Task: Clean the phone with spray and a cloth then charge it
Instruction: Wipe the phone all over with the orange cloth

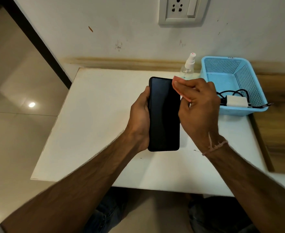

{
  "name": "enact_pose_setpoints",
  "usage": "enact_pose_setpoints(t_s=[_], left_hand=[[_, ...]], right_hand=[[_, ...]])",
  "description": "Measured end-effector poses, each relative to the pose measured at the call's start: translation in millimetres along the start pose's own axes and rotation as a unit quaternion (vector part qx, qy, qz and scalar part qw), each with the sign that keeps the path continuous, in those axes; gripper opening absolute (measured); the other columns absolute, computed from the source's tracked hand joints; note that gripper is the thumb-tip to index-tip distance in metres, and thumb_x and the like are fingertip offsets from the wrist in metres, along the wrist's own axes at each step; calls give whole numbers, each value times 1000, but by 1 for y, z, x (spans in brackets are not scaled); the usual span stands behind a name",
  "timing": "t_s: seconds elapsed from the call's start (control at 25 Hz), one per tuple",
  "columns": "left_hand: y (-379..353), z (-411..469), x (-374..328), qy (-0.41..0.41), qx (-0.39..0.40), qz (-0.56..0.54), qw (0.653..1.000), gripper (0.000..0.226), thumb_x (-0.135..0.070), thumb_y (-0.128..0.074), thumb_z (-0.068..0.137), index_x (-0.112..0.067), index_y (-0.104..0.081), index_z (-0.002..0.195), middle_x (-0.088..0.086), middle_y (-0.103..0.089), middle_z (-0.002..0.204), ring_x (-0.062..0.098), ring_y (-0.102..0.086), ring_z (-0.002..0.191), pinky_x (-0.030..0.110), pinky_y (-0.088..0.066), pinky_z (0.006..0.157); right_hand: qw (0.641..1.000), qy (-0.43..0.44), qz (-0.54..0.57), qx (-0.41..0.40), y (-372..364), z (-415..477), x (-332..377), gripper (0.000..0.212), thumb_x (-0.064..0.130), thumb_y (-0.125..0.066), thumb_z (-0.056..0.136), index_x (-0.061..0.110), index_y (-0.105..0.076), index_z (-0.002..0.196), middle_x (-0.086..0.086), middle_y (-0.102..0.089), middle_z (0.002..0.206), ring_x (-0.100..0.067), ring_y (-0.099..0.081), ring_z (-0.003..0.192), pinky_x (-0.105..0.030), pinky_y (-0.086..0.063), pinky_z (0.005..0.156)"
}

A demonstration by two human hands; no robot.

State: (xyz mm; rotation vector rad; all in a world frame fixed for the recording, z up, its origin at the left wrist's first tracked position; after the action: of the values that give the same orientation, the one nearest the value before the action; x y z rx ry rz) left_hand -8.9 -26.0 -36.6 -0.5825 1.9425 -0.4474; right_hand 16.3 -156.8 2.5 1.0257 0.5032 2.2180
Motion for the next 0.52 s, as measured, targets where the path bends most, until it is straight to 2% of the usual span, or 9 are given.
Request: enact_pose_setpoints(t_s=[0.08,0.2,0.28,0.4,0.52], left_hand=[[0,-1,1,11,-7,-1,1000,57,-57,-35,100,-14,-71,111,9,-74,95,26,-69,78,34,-57,67],[-2,-3,-1,23,8,-16,1000,57,-55,-38,99,-11,-67,121,11,-71,100,28,-66,88,33,-57,73],[-3,-4,-6,39,45,-52,997,60,-54,-38,98,-7,-63,126,13,-69,103,27,-67,91,33,-56,79],[2,-1,-16,48,71,-73,994,70,-56,-39,95,-1,-56,135,18,-61,116,29,-62,94,37,-50,87],[8,4,-22,44,66,-92,993,73,-57,-34,97,-1,-49,141,21,-54,128,37,-57,97,45,-44,93]], right_hand=[[1000,-12,3,3,1,2,-2,35,-4,-60,87,9,-68,118,-6,-67,109,-30,-56,95,-34,-50,91],[997,30,51,54,-8,-4,15,32,-2,-61,90,11,-69,117,-2,-66,115,-30,-54,102,-32,-47,93],[988,78,89,99,-13,-12,28,27,1,-63,88,13,-73,111,2,-69,111,-25,-54,98,-32,-49,85],[971,138,135,143,-9,-32,34,25,1,-63,79,12,-78,96,3,-72,100,-18,-54,87,-26,-48,74],[957,175,121,195,-3,-54,29,27,8,-60,82,12,-76,104,0,-70,107,-12,-48,97,-23,-46,84]])
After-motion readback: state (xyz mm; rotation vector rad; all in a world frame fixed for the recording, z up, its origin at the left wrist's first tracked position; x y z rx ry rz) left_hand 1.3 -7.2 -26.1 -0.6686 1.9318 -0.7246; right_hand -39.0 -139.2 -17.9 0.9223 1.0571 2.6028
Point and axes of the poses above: each hand's wrist, its own z-axis towards the middle knuckle, its own y-axis out of the back of the hand, x = y × z, the point moved 3 cm from there along z, towards the middle knuckle
